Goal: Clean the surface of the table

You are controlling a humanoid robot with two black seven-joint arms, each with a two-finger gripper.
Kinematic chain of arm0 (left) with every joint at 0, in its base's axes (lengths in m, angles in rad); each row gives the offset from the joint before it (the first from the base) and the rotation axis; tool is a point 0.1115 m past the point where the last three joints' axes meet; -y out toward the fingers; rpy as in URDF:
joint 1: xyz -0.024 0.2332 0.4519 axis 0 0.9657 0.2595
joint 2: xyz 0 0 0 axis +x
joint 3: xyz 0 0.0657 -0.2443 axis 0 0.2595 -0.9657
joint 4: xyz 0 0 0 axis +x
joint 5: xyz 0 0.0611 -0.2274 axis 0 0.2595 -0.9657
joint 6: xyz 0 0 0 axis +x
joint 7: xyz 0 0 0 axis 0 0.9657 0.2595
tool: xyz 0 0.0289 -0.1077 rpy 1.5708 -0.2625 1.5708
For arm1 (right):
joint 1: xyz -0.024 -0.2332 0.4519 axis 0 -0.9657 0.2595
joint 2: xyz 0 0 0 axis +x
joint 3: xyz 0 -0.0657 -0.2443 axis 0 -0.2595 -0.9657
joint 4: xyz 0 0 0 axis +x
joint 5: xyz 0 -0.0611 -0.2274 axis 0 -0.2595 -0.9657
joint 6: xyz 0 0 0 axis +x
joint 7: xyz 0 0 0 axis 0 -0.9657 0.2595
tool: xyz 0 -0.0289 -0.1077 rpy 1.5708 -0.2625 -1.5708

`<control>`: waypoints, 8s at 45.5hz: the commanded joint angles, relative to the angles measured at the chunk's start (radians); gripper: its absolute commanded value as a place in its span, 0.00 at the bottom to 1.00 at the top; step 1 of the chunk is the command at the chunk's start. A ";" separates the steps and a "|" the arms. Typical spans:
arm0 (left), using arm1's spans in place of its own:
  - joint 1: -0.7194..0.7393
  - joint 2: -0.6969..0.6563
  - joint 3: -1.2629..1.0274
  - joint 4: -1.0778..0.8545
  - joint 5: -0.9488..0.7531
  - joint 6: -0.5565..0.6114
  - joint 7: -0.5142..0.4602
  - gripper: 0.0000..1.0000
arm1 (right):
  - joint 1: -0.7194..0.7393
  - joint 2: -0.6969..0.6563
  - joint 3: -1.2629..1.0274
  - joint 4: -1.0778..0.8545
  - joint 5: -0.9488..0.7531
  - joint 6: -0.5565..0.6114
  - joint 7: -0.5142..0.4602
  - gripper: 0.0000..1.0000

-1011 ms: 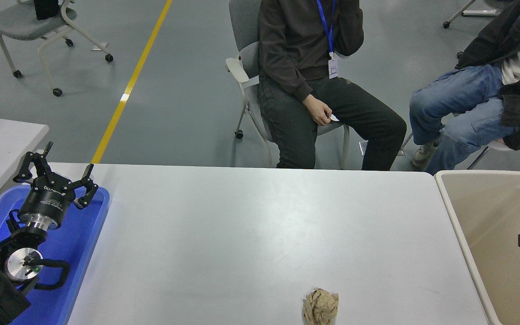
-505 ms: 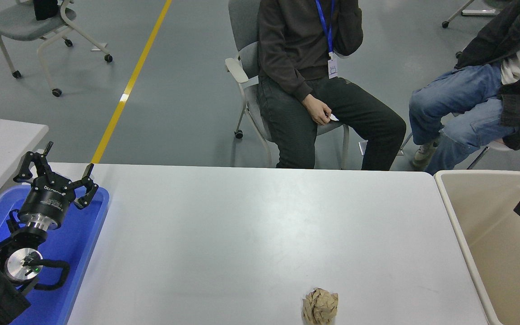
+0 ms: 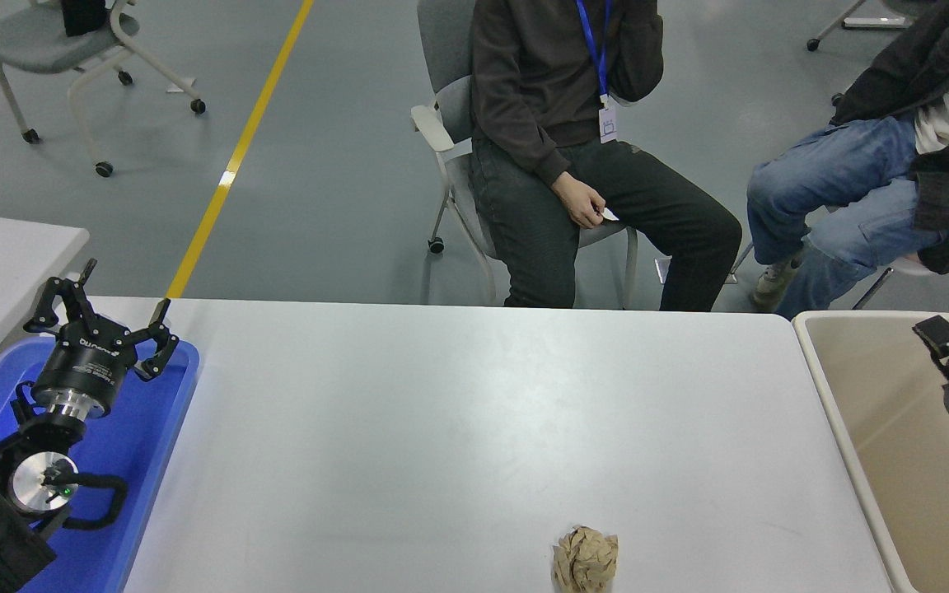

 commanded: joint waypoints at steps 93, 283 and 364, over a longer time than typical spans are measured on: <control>0.000 0.000 0.000 0.000 0.000 0.000 0.002 1.00 | -0.072 0.251 0.252 0.106 0.279 0.266 0.153 0.98; 0.000 0.000 0.000 0.000 0.000 0.000 0.002 1.00 | 0.050 0.266 -0.929 0.315 -1.243 -0.624 0.185 0.96; 0.000 0.000 0.000 0.000 0.000 0.000 0.000 1.00 | 0.090 0.340 -1.090 0.190 -0.810 -0.762 0.364 0.00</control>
